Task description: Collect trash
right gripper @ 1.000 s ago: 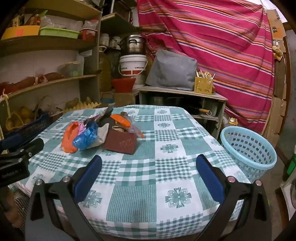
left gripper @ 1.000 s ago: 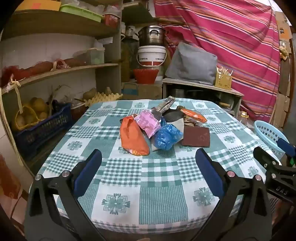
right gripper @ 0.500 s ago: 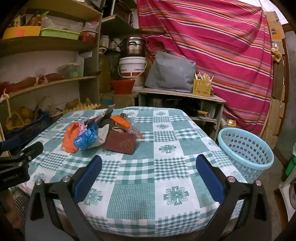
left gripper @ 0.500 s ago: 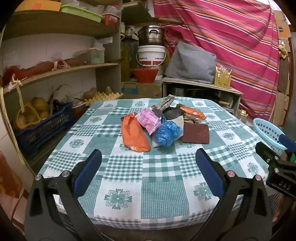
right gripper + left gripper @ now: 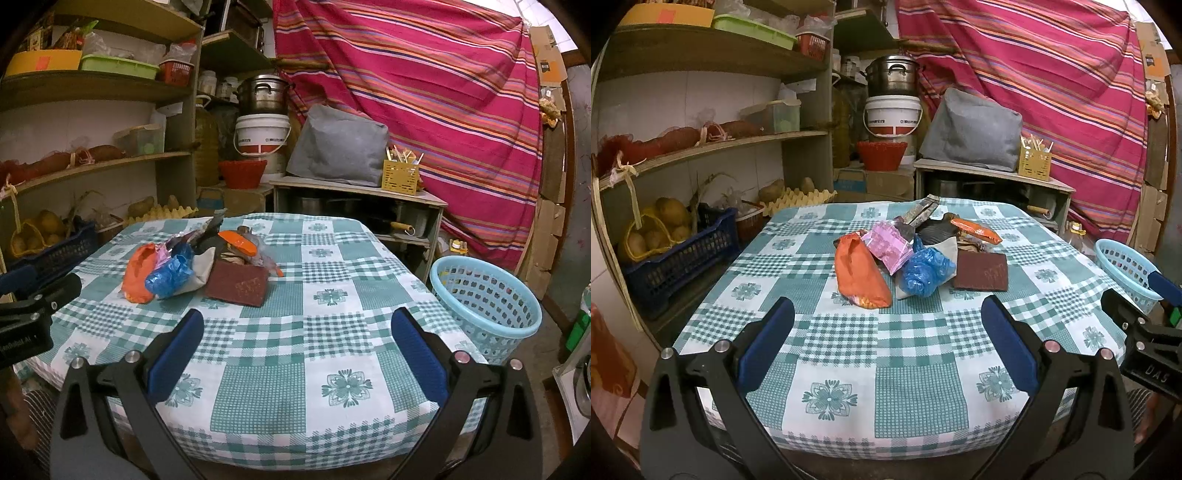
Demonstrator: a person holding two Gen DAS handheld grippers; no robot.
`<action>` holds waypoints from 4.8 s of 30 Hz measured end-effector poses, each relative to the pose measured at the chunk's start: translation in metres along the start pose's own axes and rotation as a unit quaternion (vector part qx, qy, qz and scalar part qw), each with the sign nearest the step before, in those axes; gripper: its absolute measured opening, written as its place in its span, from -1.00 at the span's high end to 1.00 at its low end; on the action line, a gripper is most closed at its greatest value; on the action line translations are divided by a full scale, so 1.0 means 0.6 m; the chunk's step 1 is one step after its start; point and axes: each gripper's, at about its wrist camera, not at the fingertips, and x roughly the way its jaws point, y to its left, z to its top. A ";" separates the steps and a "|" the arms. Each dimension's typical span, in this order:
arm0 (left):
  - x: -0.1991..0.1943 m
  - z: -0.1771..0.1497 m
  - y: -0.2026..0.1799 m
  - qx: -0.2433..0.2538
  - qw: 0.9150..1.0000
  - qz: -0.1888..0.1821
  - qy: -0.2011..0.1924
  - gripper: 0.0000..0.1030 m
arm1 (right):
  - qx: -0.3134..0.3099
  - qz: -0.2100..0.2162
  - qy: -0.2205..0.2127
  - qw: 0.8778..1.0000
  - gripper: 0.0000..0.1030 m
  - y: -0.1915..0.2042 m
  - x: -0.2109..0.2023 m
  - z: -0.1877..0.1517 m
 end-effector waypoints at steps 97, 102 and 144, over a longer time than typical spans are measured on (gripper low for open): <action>0.241 0.075 0.091 -0.004 0.994 0.039 0.102 -0.89 | 0.023 -0.013 0.065 0.998 -0.92 -0.052 0.160 0.005; 0.298 0.088 0.103 0.000 0.992 0.028 0.123 -0.86 | 0.040 0.005 0.080 0.996 -0.92 -0.056 0.188 0.008; 0.271 0.065 0.171 -0.010 0.986 -0.043 0.160 0.95 | -0.035 0.017 0.181 0.983 -0.92 0.102 0.324 0.031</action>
